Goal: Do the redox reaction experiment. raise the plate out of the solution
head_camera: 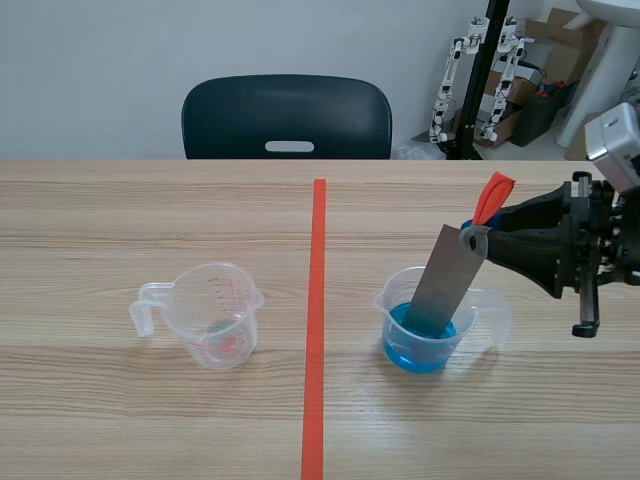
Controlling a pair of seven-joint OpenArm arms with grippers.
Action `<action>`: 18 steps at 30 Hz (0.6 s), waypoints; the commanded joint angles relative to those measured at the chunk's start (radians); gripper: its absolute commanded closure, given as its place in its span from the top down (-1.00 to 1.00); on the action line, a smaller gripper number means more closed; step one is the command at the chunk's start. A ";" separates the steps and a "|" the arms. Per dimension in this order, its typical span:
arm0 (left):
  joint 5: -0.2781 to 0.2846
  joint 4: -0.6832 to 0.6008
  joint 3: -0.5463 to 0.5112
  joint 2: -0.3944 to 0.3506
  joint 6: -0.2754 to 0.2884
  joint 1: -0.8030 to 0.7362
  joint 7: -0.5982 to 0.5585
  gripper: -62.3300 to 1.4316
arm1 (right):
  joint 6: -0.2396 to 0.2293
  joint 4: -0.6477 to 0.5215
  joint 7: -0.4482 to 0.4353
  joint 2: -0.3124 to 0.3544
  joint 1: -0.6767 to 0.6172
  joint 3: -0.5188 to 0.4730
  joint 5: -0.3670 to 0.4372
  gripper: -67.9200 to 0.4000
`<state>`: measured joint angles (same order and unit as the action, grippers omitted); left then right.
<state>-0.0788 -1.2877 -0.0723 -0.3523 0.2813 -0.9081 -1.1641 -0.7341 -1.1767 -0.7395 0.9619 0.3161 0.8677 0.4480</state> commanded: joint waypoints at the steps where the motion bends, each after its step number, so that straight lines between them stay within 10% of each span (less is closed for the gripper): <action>1: 0.007 -0.024 -0.001 0.000 0.002 -0.003 -0.023 1.00 | -0.011 -0.046 -0.006 0.043 0.023 -0.006 0.038 -0.97; 11: 0.007 -0.163 -0.009 -0.037 0.075 -0.001 0.017 1.00 | -0.011 -0.230 0.204 0.181 0.073 -0.006 0.282 -0.97; 18: 0.008 -0.282 -0.009 -0.072 0.223 0.084 0.214 0.40 | -0.011 -0.345 0.349 0.260 0.127 -0.006 0.455 -0.97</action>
<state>-0.0811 -1.5623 -0.0772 -0.4236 0.5026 -0.8406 -0.9360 -0.7338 -1.5124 -0.3790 1.2037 0.4114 0.8677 0.8799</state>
